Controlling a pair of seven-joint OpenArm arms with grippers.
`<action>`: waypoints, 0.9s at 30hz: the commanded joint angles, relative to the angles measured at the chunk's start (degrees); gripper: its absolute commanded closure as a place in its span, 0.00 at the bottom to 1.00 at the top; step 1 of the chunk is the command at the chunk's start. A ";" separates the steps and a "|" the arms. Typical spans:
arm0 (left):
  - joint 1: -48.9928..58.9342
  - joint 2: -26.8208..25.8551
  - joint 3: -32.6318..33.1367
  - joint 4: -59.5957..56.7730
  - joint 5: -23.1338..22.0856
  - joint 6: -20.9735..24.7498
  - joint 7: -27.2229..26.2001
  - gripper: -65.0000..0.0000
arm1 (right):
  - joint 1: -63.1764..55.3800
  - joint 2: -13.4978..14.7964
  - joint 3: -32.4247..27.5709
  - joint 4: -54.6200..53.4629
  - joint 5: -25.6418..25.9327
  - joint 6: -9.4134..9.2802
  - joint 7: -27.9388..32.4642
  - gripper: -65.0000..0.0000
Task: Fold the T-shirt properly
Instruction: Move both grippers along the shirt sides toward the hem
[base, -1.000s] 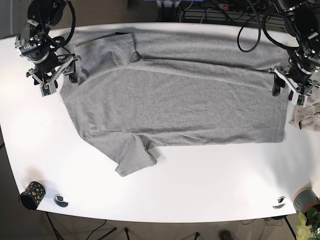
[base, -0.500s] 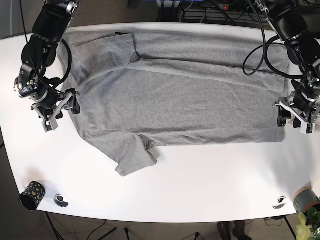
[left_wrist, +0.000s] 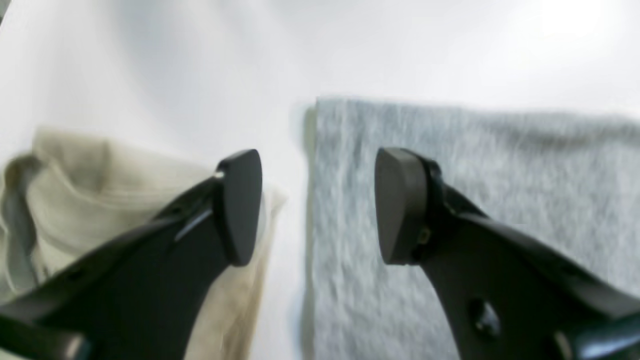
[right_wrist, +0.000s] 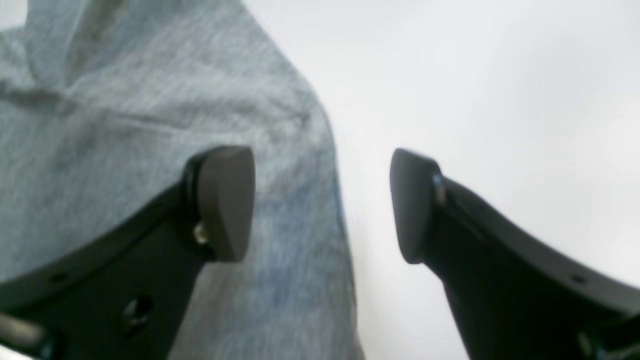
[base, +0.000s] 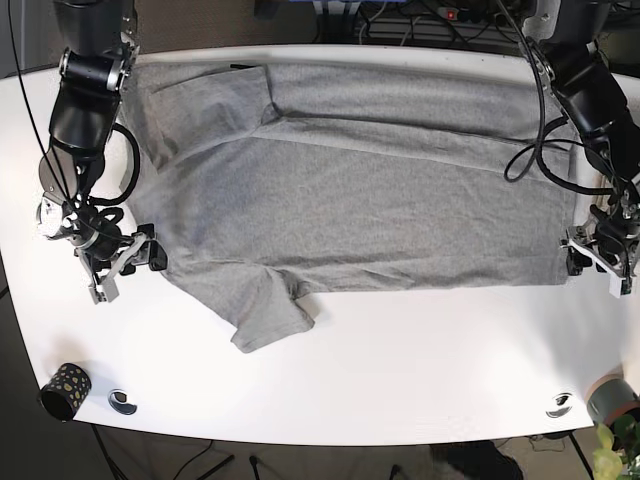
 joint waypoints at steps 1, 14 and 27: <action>-1.58 -2.27 -0.13 -1.80 -0.50 0.27 -2.53 0.47 | 3.02 1.27 -2.10 -2.86 1.21 0.34 3.74 0.38; -4.57 -2.88 -0.22 -6.10 -0.15 0.36 -3.14 0.32 | 7.76 1.00 -10.19 -16.75 1.21 0.34 16.14 0.38; -4.57 -2.88 -0.13 -7.60 -0.06 0.45 -3.14 0.31 | 7.41 -0.93 -13.71 -16.75 1.21 0.34 17.90 0.44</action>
